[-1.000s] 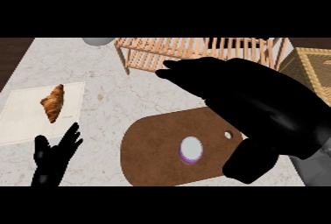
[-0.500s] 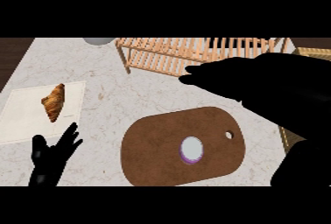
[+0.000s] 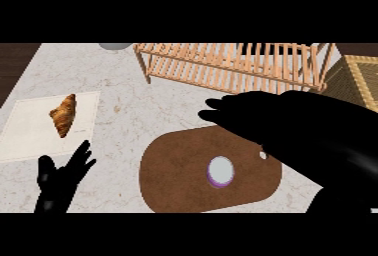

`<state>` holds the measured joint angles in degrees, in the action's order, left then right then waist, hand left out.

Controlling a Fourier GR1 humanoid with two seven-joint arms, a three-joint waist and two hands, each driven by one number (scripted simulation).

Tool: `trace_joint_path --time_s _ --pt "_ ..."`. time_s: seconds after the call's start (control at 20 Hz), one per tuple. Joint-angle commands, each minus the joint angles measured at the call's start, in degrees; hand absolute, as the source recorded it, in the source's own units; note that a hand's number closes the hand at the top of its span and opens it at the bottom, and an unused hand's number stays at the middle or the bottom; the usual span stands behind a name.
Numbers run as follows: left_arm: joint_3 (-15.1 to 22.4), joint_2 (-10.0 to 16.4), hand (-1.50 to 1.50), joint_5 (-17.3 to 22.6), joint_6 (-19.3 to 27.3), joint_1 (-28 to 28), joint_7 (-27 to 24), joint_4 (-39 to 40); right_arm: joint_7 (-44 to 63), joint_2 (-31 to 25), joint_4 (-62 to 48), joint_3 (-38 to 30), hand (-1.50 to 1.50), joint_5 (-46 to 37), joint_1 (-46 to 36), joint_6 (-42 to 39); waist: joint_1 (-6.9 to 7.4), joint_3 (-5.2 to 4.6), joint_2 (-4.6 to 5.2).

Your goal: Pick the can from the cutting board and place it in the basket

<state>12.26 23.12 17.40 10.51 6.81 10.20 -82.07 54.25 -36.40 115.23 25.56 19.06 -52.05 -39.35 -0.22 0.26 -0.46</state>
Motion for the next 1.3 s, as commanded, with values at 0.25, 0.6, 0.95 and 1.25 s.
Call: trace_joint_path --time_s 0.25,0.6,0.95,1.25 --pt "-0.4 -0.9 0.0 -0.8 -1.4 -0.8 4.7 1.5 -4.0 8.3 -1.8 4.4 -1.5 -17.3 9.3 0.2 0.58 -0.25 0.51" --pt "-1.1 -1.8 0.0 -2.0 -2.9 0.5 1.6 3.6 -11.4 7.9 -4.1 9.1 -1.5 -28.8 16.8 -1.6 0.45 -0.24 0.57" --pt "-3.3 -3.7 0.0 -2.3 -4.3 -2.5 1.5 7.1 -15.5 13.3 -6.9 10.1 -1.5 -37.9 20.1 0.2 0.3 -0.27 0.54" --pt "-3.6 -4.3 0.0 -4.6 -4.1 0.7 0.3 4.8 -19.2 12.0 -4.6 7.6 -1.5 -41.1 23.7 -2.4 0.26 -0.28 0.43"
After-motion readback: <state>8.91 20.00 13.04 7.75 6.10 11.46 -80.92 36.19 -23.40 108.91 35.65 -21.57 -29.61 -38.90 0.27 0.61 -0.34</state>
